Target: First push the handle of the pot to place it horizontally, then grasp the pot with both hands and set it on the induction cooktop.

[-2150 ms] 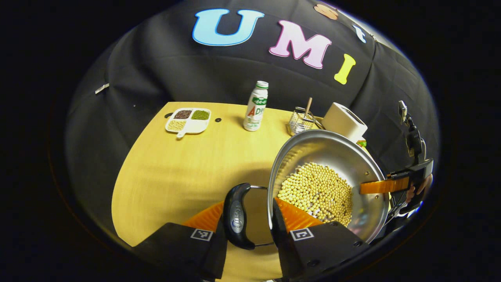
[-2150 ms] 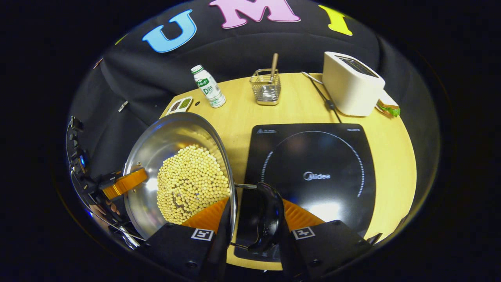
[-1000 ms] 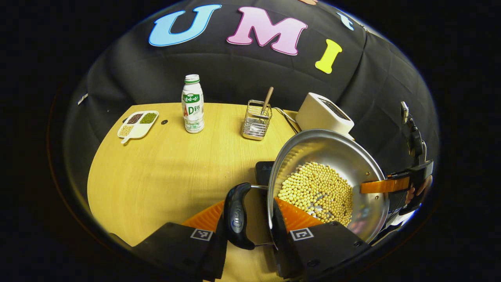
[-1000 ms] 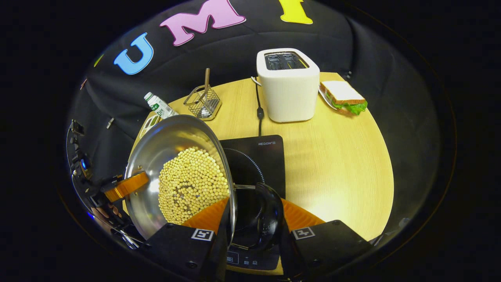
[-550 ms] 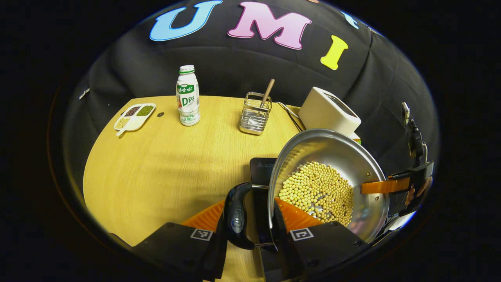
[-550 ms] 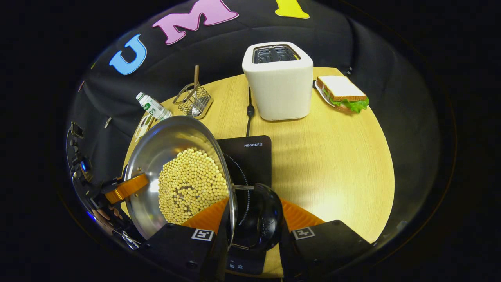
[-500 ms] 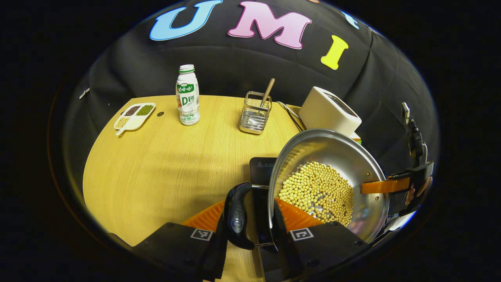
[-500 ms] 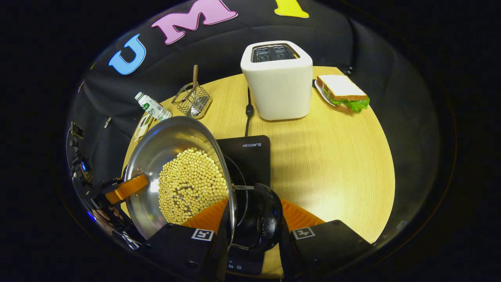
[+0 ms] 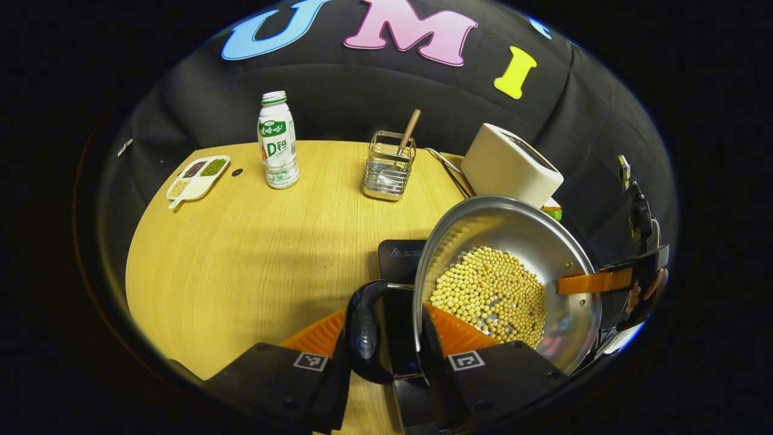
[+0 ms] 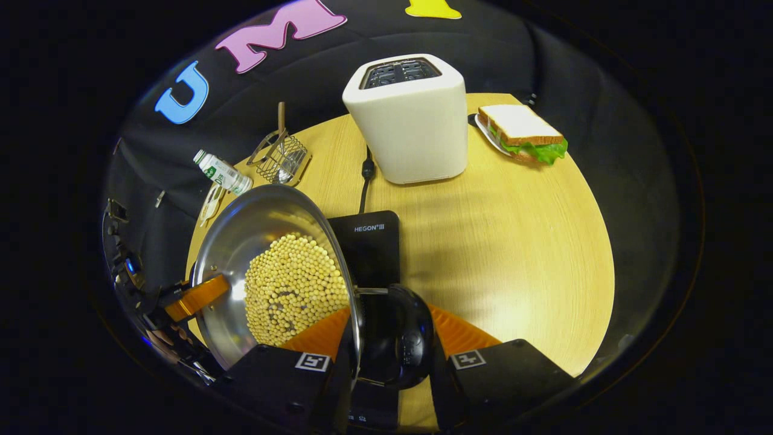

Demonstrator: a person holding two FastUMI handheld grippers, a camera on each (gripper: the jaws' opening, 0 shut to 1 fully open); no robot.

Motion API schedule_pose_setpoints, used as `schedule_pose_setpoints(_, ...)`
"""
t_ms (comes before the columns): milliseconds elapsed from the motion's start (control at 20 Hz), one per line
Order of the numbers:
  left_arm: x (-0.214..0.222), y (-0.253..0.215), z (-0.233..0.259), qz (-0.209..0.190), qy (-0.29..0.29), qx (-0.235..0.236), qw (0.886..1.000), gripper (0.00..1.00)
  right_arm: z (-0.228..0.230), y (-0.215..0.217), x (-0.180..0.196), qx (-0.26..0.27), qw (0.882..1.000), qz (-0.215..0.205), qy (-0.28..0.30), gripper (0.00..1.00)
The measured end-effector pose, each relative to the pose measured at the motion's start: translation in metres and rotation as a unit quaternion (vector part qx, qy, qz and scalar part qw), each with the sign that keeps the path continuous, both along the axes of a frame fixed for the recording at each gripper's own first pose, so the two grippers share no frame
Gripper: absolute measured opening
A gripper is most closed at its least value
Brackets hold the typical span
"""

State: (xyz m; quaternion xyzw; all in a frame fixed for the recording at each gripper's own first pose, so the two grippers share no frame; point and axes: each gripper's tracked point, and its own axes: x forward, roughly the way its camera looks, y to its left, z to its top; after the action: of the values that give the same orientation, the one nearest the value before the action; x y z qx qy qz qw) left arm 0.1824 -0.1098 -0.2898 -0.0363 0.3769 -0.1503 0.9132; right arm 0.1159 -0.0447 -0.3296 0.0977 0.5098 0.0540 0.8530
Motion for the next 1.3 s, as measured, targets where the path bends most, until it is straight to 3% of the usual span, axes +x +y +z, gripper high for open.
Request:
schedule_pose_setpoints(900, -0.013, 0.003, -0.004, 0.041, 0.045, 0.014, 0.998, 0.64, 0.006, 0.002, 0.001, 0.035, 0.999, -0.006, -0.026, 0.59)
schedule_pose_setpoints(1000, -0.016, 0.004, 0.004, 0.043, 0.036, 0.008, 0.998, 0.69, 0.012, -0.003, -0.001, 0.032, 0.999, -0.017, -0.035, 0.66)
schedule_pose_setpoints(1050, -0.018, 0.007, 0.011, 0.045, 0.026, 0.007, 0.999, 0.77, 0.018, -0.007, -0.003, 0.024, 0.998, -0.024, -0.044, 0.71)
schedule_pose_setpoints(1100, -0.017, 0.009, 0.017, 0.043, 0.013, 0.004, 0.999, 0.85, 0.025, -0.01, -0.005, 0.018, 0.998, -0.029, -0.057, 1.0)
schedule_pose_setpoints(1150, -0.022, 0.009, 0.027, 0.038, 0.001, -0.001, 0.999, 0.99, 0.033, -0.014, -0.009, 0.007, 0.997, -0.036, -0.068, 1.0)
schedule_pose_setpoints(1300, -0.043, 0.018, 0.058, 0.02, -0.044, 0.002, 0.999, 0.96, 0.066, -0.017, -0.026, -0.01, 0.992, -0.06, -0.107, 0.99)
